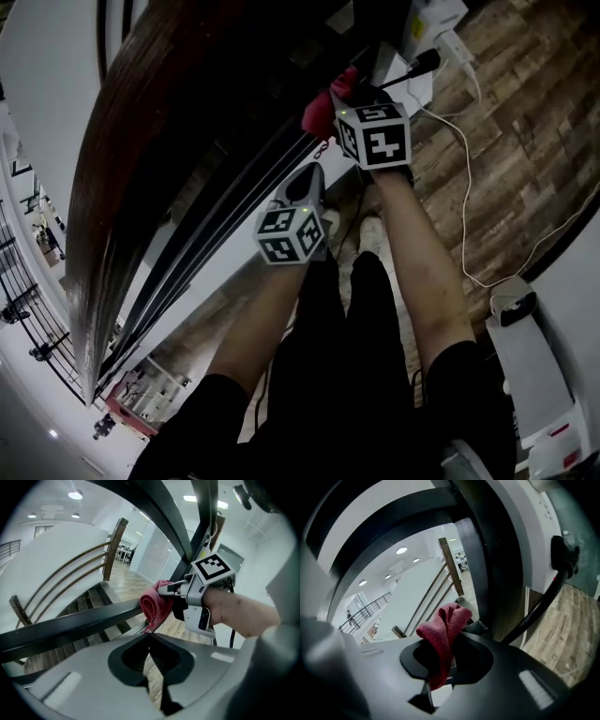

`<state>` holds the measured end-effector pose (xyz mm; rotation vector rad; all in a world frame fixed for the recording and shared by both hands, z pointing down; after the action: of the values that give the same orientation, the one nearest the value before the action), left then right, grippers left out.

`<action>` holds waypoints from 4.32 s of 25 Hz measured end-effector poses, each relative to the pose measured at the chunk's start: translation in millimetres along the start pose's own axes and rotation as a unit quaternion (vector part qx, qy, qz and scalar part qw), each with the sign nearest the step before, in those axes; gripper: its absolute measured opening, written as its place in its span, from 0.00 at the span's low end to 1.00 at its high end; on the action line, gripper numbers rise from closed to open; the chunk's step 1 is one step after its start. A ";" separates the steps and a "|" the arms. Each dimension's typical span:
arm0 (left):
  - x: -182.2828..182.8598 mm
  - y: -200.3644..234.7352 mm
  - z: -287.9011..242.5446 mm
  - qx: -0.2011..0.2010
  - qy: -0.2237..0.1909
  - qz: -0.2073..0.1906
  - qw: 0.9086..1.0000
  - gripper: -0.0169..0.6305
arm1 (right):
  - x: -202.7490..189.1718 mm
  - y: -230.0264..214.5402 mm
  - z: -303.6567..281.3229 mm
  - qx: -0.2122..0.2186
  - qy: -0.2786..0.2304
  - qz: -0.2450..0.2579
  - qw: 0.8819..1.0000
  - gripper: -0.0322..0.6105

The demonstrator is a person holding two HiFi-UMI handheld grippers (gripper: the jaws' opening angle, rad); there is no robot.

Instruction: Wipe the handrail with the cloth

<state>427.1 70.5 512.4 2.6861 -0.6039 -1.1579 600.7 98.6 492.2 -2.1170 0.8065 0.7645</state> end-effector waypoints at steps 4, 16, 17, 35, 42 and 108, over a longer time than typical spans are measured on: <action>-5.3 -8.1 -3.6 -0.013 0.008 -0.016 1.000 0.02 | -0.1 -11.2 2.1 -0.008 -0.008 -0.020 1.000 0.14; -14.3 -16.6 -0.6 -0.029 0.011 -0.070 0.997 0.02 | -11.6 -30.4 15.7 0.003 -0.043 -0.149 0.988 0.14; -15.3 -14.8 -0.3 -0.028 0.011 -0.068 0.997 0.02 | -13.3 -31.2 17.0 -0.002 -0.044 -0.147 0.988 0.14; -14.6 11.4 76.0 0.011 -0.040 -0.051 0.998 0.02 | -62.8 13.1 136.0 0.051 -0.089 -0.078 0.992 0.12; 37.0 -19.5 161.1 0.015 -0.153 -0.024 0.988 0.02 | -36.7 69.2 222.3 0.082 -0.106 0.025 0.991 0.13; -324.5 409.3 606.4 0.433 -0.380 0.184 0.796 0.02 | -334.0 724.7 52.2 0.579 0.000 0.377 0.723 0.13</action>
<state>-336.8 -153.6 429.8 2.2803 -2.1141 -2.2155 -154.8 -147.4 401.4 -0.6064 1.6261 0.3931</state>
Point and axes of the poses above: the fingertips, and each gripper's own axes: z backward along the fingers, y to its left, x out of its top, the point moved 4 cm from there along z, backward along the fingers, and after that the axes turned 7 degrees about x, right-handed, at the moved point
